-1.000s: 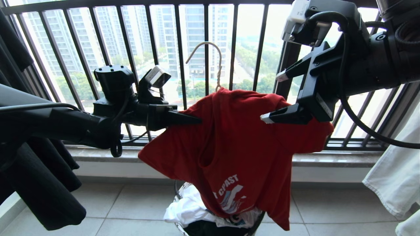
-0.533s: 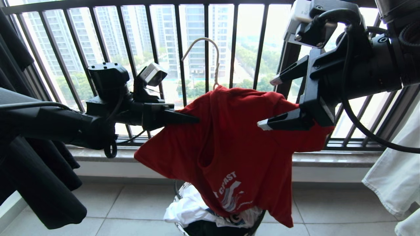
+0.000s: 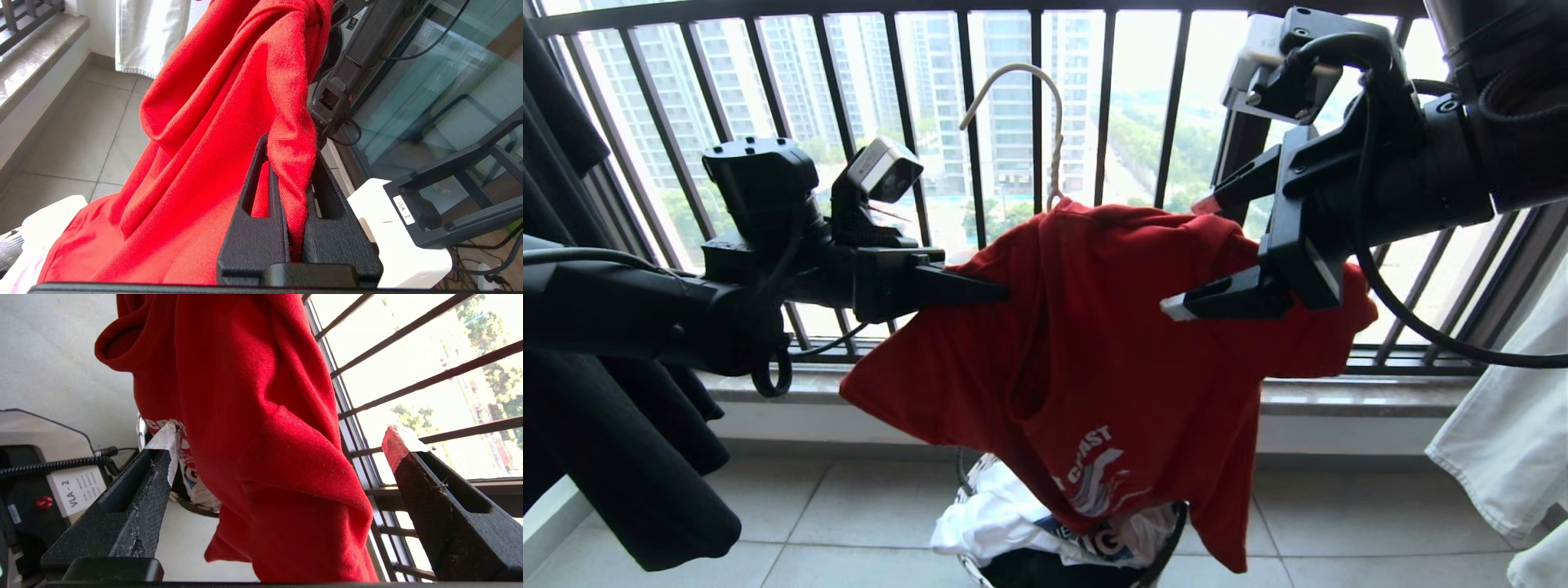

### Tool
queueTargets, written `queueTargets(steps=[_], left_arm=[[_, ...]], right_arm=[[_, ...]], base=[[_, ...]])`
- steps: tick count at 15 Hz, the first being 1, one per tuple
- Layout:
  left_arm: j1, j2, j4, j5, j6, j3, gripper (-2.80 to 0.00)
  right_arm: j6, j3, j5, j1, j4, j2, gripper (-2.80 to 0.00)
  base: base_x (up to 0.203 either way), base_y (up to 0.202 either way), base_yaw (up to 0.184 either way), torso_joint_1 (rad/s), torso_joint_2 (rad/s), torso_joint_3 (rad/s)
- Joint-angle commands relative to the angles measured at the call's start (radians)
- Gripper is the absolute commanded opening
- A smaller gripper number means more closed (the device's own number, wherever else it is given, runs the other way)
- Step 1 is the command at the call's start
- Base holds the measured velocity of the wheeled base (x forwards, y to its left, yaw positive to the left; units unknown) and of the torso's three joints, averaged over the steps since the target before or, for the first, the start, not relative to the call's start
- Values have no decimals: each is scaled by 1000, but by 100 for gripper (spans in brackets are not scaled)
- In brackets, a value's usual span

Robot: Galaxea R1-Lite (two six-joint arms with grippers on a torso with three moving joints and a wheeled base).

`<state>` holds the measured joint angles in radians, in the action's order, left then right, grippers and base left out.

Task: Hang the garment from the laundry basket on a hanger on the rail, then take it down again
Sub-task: Hang the clothes on the clothes rack

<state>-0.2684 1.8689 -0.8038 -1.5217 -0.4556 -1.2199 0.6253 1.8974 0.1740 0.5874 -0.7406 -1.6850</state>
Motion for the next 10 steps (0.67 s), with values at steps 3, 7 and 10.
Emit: queueTargets(steps=[3, 7, 10], left_arm=[[-14, -10, -6, -8, -3, 13, -280], [-8, -27, -8, -8, -2, 13, -280], [0, -29, -52, -8, 0, 17, -280]], right_arm=[[1, 16, 13, -1, -4, -25, 0], [-41, 12, 83, 0, -3, -53, 0], [-44, 14, 107, 0, -3, -60, 0]], base=[[0, 0, 0, 0, 0, 0], [0, 0, 0, 0, 0, 0], [0, 0, 0, 0, 0, 0]])
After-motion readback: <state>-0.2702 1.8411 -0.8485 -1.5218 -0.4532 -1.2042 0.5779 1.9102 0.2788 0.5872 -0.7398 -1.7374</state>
